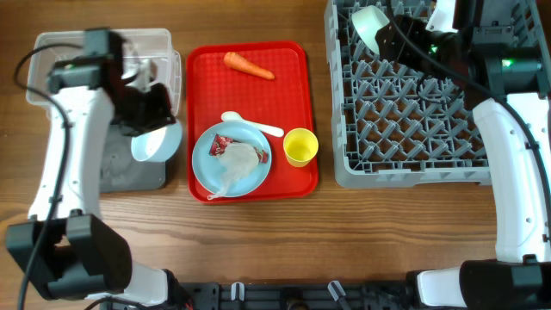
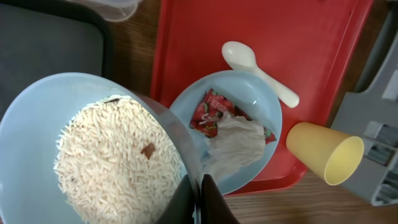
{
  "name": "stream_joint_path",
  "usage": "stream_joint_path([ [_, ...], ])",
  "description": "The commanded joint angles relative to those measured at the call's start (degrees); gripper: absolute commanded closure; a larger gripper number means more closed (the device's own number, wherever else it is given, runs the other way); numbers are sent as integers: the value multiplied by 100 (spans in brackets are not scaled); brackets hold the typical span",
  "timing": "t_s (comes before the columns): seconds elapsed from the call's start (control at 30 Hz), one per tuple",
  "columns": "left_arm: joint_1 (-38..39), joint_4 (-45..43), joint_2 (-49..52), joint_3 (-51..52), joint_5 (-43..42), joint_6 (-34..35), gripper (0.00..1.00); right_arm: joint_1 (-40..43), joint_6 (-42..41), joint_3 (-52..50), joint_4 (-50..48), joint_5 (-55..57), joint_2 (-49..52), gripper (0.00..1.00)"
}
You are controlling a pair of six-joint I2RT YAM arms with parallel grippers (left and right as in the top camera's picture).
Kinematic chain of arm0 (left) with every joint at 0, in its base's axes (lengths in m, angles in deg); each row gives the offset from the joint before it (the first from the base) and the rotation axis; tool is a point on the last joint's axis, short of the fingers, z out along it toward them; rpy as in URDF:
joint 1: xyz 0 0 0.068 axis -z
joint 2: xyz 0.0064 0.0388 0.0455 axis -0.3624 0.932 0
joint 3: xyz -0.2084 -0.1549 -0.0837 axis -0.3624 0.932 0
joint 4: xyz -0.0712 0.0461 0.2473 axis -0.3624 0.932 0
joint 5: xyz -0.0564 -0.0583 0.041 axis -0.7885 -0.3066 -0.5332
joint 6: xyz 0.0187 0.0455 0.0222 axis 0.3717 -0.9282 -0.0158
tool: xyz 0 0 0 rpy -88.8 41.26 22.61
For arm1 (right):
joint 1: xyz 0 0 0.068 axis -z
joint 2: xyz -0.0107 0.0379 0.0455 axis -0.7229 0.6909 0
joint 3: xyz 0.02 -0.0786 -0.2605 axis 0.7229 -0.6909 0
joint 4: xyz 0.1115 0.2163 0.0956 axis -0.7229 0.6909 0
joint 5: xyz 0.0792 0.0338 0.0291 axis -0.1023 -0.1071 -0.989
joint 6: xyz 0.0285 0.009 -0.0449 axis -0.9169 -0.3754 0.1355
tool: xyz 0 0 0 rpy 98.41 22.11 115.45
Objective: Sort waste into correct bins and load items into the dishwasher rack
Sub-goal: 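Lift the blue bowl and pour the rice onto the black tray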
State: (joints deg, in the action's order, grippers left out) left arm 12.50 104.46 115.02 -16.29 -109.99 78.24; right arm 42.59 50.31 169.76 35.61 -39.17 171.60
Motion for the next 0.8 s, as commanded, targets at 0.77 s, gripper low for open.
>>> stream_joint_path([
  [0.77, -3650, -2450, 90, 2046, -4819, -903, 96, -24, 114, 15, 79, 35, 52, 25],
])
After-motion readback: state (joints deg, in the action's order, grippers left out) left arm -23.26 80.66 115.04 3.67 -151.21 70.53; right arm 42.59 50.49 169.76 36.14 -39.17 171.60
